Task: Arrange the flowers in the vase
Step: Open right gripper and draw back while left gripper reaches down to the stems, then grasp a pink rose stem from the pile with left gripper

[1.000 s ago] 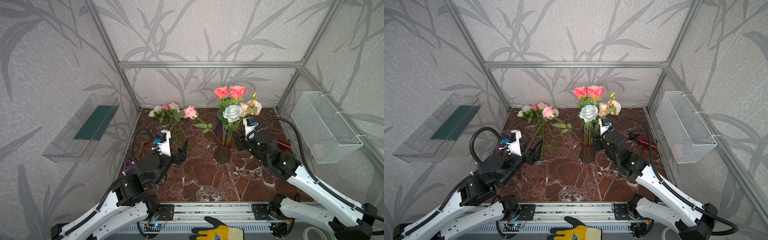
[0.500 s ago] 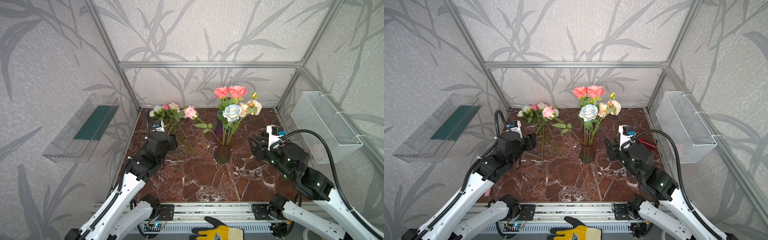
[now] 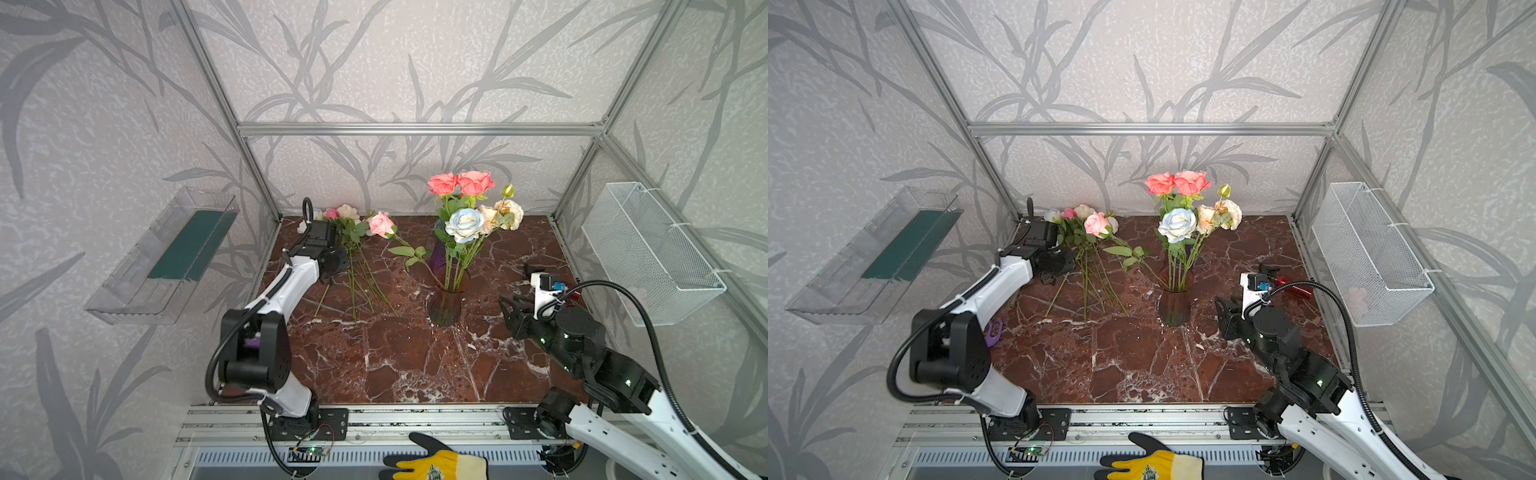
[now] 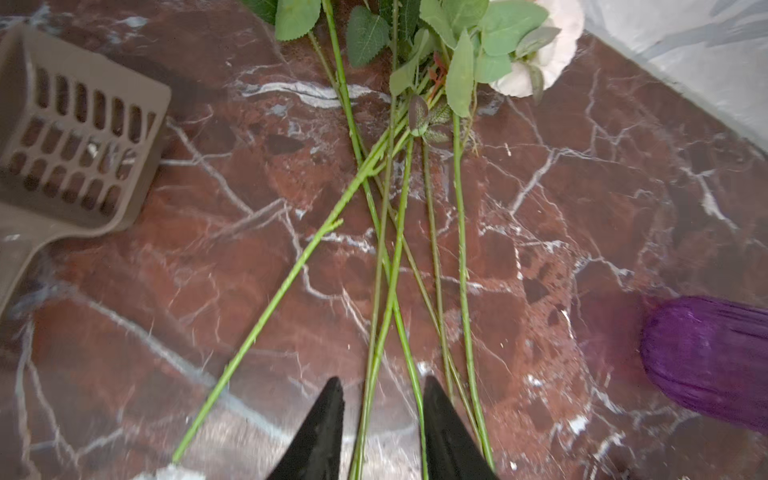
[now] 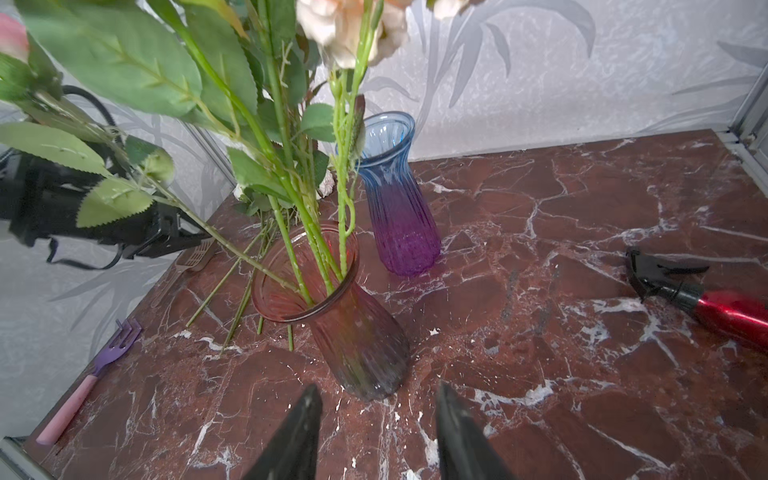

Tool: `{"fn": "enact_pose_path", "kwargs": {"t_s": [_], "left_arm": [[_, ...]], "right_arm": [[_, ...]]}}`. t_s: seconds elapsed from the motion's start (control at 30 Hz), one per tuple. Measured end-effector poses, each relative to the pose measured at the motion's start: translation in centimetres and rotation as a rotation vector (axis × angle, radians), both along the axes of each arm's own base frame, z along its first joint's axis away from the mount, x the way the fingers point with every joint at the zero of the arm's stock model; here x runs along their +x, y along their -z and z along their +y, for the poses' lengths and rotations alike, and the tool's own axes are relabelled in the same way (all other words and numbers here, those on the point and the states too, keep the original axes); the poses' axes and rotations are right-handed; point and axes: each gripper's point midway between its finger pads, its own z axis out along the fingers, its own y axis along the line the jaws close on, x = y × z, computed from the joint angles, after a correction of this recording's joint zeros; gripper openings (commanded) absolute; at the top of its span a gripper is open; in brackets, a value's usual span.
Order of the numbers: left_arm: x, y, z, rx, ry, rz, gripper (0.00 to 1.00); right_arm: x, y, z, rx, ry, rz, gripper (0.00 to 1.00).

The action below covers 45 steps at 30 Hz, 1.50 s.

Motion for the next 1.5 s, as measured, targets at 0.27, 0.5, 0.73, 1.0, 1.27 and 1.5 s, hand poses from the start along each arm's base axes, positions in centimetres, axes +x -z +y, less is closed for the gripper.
{"fn": "enact_pose_path", "kwargs": {"t_s": [0.27, 0.5, 0.73, 1.0, 1.27, 1.5], "left_arm": [[6.1, 5.2, 0.1, 0.021, 0.038, 0.123, 0.24], [6.4, 9.5, 0.0, 0.033, 0.064, 0.217, 0.20], [7.3, 10.7, -0.1, 0.044, 0.084, 0.231, 0.07], [7.4, 10.7, 0.0, 0.048, 0.091, 0.232, 0.03], [6.2, 9.2, 0.0, 0.047, 0.095, 0.233, 0.03], [4.7, 5.7, -0.4, 0.019, 0.108, 0.178, 0.06]], "right_arm": [[0.2, 0.4, 0.3, -0.003, -0.008, -0.001, 0.45], [0.8, 0.5, 1.1, -0.024, -0.029, -0.003, 0.45], [1.0, 0.4, 1.4, -0.017, -0.042, -0.006, 0.45], [0.8, 0.3, 1.6, -0.006, -0.059, -0.007, 0.45], [0.7, 0.1, 2.1, 0.023, -0.075, -0.002, 0.45], [0.4, -0.1, 2.3, 0.047, -0.090, 0.003, 0.45]]}}
